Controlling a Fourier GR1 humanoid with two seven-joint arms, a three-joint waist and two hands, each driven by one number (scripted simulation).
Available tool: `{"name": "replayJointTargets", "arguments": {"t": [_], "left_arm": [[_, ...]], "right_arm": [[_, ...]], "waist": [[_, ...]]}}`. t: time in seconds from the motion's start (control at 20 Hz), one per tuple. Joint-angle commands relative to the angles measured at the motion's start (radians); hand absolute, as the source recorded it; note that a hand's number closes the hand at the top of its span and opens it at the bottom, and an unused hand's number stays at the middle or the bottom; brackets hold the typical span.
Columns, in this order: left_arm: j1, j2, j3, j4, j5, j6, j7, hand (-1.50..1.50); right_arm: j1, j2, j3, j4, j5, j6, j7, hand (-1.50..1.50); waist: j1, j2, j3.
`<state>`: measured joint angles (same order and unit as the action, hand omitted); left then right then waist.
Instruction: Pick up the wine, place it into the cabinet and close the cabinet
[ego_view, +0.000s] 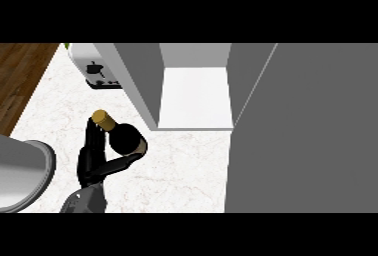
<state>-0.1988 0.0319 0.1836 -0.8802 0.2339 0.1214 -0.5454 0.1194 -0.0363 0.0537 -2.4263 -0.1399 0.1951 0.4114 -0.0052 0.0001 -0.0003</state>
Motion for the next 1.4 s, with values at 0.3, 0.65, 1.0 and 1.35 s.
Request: {"name": "replayJointTargets", "arguments": {"t": [0.3,0.65,1.0,1.35], "left_arm": [[-0.145,0.029,0.096,0.335,0.076,-0.138,-0.189,-1.50],[-0.136,0.018,0.076,0.387,0.088,-0.191,-0.275,-1.50],[-0.215,0.055,0.120,0.642,0.086,-0.302,-0.421,1.50],[-0.209,0.004,0.079,0.606,0.070,-0.245,-0.411,1.50]], "right_arm": [[0.005,-0.031,-0.076,-0.029,-0.083,0.023,0.023,-1.50],[-0.047,0.001,-0.016,0.060,0.018,0.005,-0.019,-1.50],[0.003,0.024,0.029,0.034,0.042,0.007,-0.035,-1.50],[-0.040,-0.019,-0.077,0.030,-0.054,0.017,0.001,-1.50]], "waist": [[-0.006,0.002,0.000],[0.001,0.001,0.000],[-0.013,0.006,-0.002],[-0.003,0.002,0.000]]}}
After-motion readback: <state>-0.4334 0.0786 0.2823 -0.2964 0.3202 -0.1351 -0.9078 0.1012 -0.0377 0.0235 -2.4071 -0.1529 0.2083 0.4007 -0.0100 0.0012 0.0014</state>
